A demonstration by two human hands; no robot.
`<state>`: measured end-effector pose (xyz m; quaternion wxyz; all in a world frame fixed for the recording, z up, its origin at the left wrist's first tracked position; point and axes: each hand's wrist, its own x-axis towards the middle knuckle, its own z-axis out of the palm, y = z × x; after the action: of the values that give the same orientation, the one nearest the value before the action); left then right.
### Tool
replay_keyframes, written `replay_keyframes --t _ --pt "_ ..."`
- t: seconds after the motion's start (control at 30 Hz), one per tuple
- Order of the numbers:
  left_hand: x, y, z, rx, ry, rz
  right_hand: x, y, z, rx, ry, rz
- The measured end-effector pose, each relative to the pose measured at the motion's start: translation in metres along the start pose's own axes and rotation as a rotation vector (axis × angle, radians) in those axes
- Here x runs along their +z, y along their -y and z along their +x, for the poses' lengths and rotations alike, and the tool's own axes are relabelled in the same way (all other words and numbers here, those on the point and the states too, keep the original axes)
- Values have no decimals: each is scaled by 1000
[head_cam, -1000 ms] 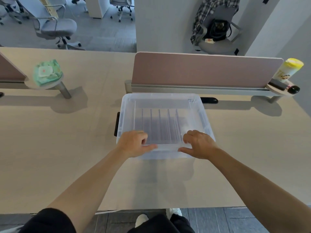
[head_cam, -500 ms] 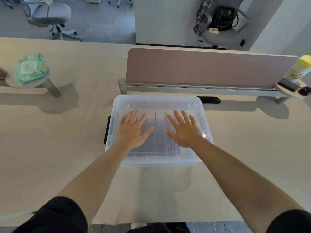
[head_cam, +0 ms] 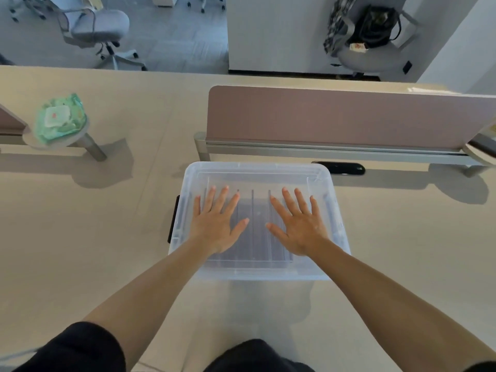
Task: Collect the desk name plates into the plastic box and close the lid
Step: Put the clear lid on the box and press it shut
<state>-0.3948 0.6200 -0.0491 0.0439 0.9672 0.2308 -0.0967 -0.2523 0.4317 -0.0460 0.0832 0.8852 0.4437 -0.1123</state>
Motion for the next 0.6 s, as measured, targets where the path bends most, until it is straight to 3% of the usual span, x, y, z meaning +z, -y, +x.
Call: replay_keyframes --t 0.1,0.2,0.27,0.37,0.6 --pt "-9 14 2 -39 -93 -67 -11 -11 -4 38 -60 133" --pt "-13 41 10 -322 -256 -274 -22 -40 -1 384 -235 428" --pt "-10 56 13 -520 -201 -439 -21 -60 2 609 -171 690" --pt "-5 65 19 -628 -137 -661 -13 -72 6 760 -110 1043" --pt "-5 63 25 -695 -160 -614 -10 -73 15 822 -148 953"
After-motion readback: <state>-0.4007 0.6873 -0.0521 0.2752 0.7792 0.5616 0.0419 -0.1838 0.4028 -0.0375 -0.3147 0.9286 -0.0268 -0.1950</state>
